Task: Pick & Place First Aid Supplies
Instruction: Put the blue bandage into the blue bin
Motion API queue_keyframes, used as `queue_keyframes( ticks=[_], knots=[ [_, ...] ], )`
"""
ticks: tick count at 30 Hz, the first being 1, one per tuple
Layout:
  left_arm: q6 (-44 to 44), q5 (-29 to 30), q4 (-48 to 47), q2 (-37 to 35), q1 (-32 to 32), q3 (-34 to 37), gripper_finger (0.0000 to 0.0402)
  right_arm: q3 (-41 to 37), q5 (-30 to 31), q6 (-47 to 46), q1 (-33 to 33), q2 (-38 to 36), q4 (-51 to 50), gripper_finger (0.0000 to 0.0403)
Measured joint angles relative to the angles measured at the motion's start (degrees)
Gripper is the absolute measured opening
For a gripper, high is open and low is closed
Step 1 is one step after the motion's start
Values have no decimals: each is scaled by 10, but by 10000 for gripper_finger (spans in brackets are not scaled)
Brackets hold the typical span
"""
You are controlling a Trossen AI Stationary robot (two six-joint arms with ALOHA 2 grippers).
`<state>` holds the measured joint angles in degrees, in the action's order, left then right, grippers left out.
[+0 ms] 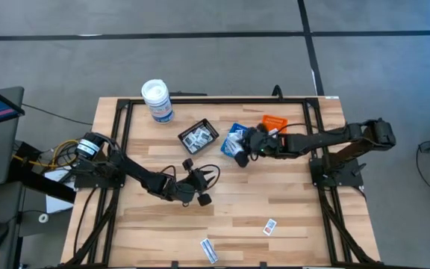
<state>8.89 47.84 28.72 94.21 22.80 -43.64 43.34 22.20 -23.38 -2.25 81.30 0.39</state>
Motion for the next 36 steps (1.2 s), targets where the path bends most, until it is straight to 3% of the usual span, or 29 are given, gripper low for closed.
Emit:
queue_keyframes(
  ticks=[2,4,10,18,24,27,32,36],
  knots=[
    [26,-11,0,0,1,0,99,0,72,0,-6,-12,-44,1],
    [46,-19,-2,0,5,0,100,0,102,0,-12,-14,-71,2],
    [53,-21,-2,0,13,0,100,0,78,27,-24,14,-71,15],
    [55,-22,-4,0,17,0,100,14,74,44,-42,42,-81,73],
    [55,-55,-4,0,17,0,100,73,-40,50,-19,33,-73,92],
    [55,-137,-4,0,17,0,100,91,-97,63,11,33,-75,93],
    [52,-331,-2,0,22,0,100,93,-206,69,72,33,-82,93],
    [61,-378,3,0,51,0,100,93,-287,69,123,33,-92,92]
  ],
)
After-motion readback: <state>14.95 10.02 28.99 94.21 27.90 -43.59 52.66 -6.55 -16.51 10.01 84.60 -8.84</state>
